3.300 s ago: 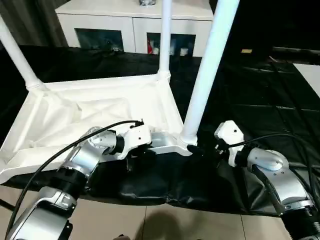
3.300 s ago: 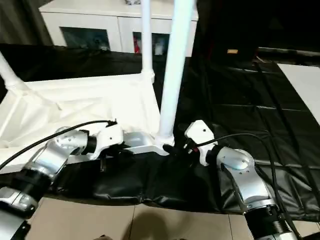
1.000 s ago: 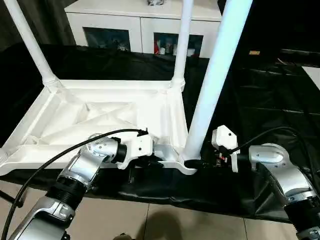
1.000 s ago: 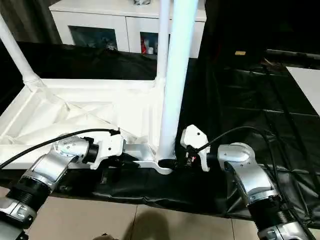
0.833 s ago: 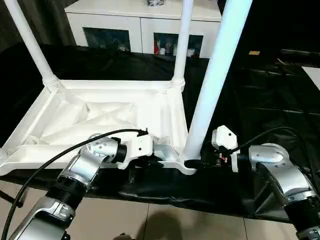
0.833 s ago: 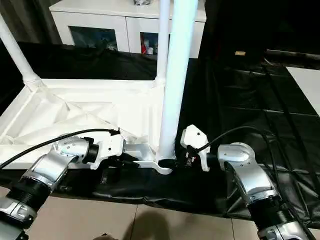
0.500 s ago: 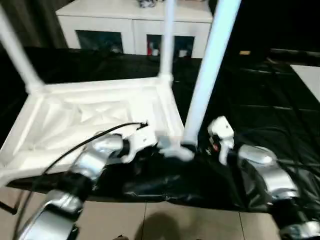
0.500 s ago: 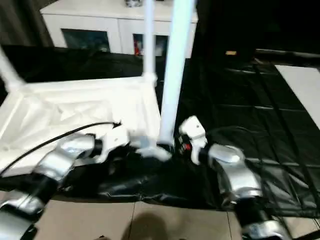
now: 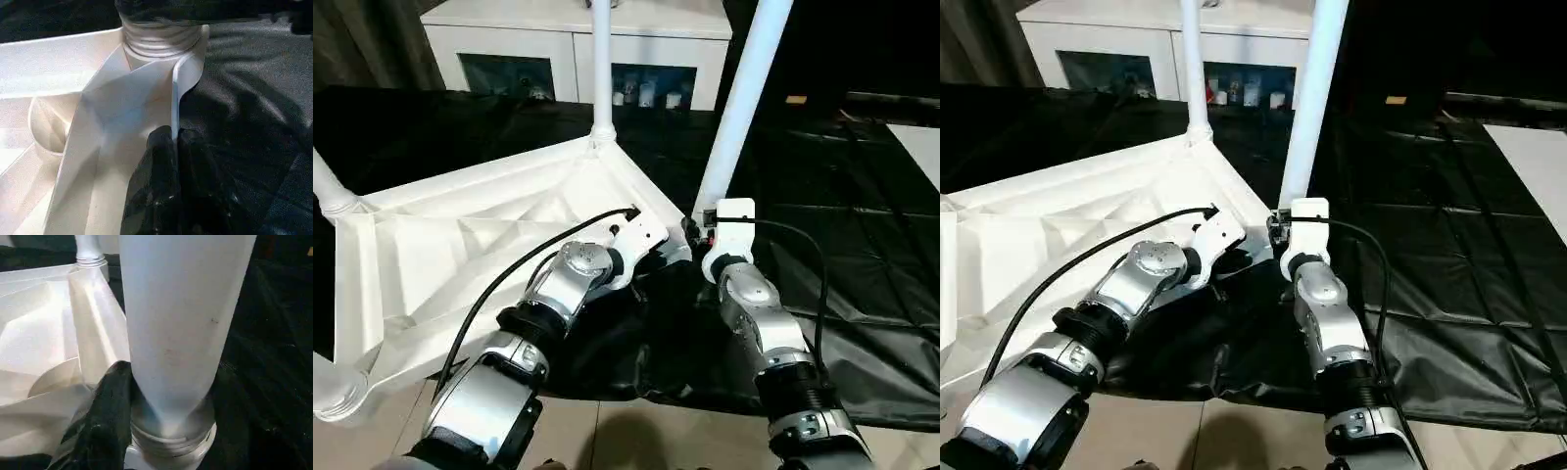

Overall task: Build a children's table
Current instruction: Rotate leg to tighten

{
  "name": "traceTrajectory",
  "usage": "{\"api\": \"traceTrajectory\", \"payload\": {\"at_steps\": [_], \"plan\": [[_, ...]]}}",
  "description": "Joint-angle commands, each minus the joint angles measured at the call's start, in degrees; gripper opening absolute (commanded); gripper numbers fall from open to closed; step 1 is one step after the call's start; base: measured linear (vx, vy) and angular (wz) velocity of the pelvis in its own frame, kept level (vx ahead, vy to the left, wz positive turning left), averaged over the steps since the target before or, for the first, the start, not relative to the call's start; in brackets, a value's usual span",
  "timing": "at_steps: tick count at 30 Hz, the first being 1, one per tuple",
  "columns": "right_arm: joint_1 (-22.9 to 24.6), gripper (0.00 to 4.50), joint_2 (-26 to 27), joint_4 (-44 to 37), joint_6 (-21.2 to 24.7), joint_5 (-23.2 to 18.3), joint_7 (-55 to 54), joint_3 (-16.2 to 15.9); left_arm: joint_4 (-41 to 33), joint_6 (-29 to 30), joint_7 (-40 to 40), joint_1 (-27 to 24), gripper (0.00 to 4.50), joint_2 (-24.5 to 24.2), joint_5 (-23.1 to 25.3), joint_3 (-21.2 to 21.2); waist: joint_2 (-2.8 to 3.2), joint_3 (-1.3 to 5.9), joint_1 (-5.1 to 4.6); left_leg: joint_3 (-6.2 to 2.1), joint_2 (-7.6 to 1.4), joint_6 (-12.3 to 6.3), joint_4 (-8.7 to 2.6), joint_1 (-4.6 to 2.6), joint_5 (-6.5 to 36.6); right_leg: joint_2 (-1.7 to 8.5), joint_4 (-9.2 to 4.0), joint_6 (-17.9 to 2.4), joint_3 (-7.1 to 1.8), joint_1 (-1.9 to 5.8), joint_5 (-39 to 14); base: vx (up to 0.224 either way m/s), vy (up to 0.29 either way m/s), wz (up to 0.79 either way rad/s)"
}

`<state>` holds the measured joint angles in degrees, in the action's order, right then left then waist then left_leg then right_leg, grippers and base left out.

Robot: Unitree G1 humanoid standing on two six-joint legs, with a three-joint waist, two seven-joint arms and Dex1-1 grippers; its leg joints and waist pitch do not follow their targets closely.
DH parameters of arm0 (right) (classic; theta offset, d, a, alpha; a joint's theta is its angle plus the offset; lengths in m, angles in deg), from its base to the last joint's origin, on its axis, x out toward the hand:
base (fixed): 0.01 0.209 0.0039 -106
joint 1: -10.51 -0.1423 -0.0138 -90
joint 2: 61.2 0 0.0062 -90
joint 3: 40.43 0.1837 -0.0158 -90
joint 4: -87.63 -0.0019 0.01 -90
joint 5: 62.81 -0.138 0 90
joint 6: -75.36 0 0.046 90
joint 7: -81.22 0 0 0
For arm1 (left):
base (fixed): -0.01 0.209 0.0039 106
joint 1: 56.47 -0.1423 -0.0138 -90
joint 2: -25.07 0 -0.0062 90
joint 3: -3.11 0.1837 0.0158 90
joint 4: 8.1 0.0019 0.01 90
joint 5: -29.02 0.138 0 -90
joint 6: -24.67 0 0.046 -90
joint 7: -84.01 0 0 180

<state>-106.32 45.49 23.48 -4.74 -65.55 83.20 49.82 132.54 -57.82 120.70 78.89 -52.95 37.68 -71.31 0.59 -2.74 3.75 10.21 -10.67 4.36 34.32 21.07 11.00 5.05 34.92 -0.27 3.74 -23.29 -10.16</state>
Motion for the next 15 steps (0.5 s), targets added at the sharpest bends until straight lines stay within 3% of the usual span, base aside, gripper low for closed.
{"api": "traceTrajectory", "payload": {"at_steps": [1,3,4,5,8,9,12,13,15], "plan": [[2.2,2.58,1.2,-1.3,0.0,-0.9,4.1,-3.3,0.4,-2.3,-7.3,1.4,0.0,-2.3,-0.6,-4.4,-0.64,3.74,0.24,-0.5,-1.69,-4.56,-4.1,-0.21,8.5,3.2,-4.06,-12.2,-2.47,3.31,-7.7,0.0,0.0,0.0],[2.6,2.72,-0.5,-2.4,-1.4,0.5,4.3,-3.6,0.0,-4.6,-4.9,0.9,0.0,-2.9,-0.2,-3.2,-0.74,3.53,-0.45,-0.98,-1.6,-3.79,-4.62,0.68,9.5,3.28,-4.29,-10.4,-2.14,3.93,-11.2,0.0,0.0,0.0],[3.0,2.85,-2.1,-3.4,-2.0,0.6,5.6,-3.7,-0.9,-5.7,-2.7,0.2,0.0,-3.5,-0.1,-2.6,-0.62,3.58,-0.79,-1.01,-1.69,-3.09,-4.57,0.48,9.8,3.31,-4.42,-10.1,-2.16,3.74,-12.6,0.0,0.0,0.0],[3.0,3.03,-2.1,-3.4,-2.0,0.6,5.6,-3.7,-0.9,-5.7,-2.7,0.2,0.0,-3.5,-0.1,-2.6,-0.72,3.77,-0.7,-0.82,-1.81,-3.15,-4.24,-0.09,9.3,3.31,-4.43,-10.7,-2.37,3.37,-11.2,0.0,0.0,0.0],[3.7,3.28,-6.5,-5.4,-2.1,-1.5,10.6,-1.8,-3.2,-8.8,2.7,-1.5,0.0,-5.6,0.1,-0.6,-0.73,3.9,-0.31,-0.69,-1.86,-4.83,-3.92,0.15,5.9,3.11,-3.53,-12.7,-2.49,3.58,-4.0,0.0,0.0,0.0],[4.4,3.39,-11.4,-6.0,-3.1,-2.7,18.0,-1.5,-5.3,-10.1,8.3,-3.0,0.0,-7.1,-1.1,0.1,-0.73,3.96,-0.1,-0.69,-1.87,-5.91,-3.82,0.06,5.8,3.12,-3.32,-13.5,-2.35,3.77,-2.2,0.0,0.0,0.0],[5.5,3.59,-16.0,-6.7,-4.2,-4.0,26.1,-1.8,-7.3,-11.4,13.6,-4.3,0.0,-8.8,-2.3,1.0,-0.54,3.73,0.46,-0.36,-2.01,-6.91,-3.7,-0.09,6.9,3.13,-3.35,-14.7,-2.51,3.49,-2.2,0.0,0.0,0.0],[7.6,3.7,-20.8,-9.1,-4.6,-6.1,35.8,-3.2,-9.0,-13.0,19.1,-5.7,0.0,-10.8,-3.3,2.5,-0.5,3.74,0.66,-0.4,-2.0,-6.97,-3.73,-0.21,8.3,3.16,-3.52,-14.8,-2.4,3.52,-3.3,0.0,0.0,0.0],[8.9,3.86,-23.1,-10.8,-4.4,-7.3,40.5,-4.2,-10.1,-13.4,22.1,-6.4,0.0,-11.6,-4.3,2.8,-0.39,3.63,1.04,-0.43,-2.35,-6.98,-3.83,-0.11,8.7,3.28,-3.35,-15.0,-2.53,3.41,-3.1,0.0,0.0,0.0]]}}
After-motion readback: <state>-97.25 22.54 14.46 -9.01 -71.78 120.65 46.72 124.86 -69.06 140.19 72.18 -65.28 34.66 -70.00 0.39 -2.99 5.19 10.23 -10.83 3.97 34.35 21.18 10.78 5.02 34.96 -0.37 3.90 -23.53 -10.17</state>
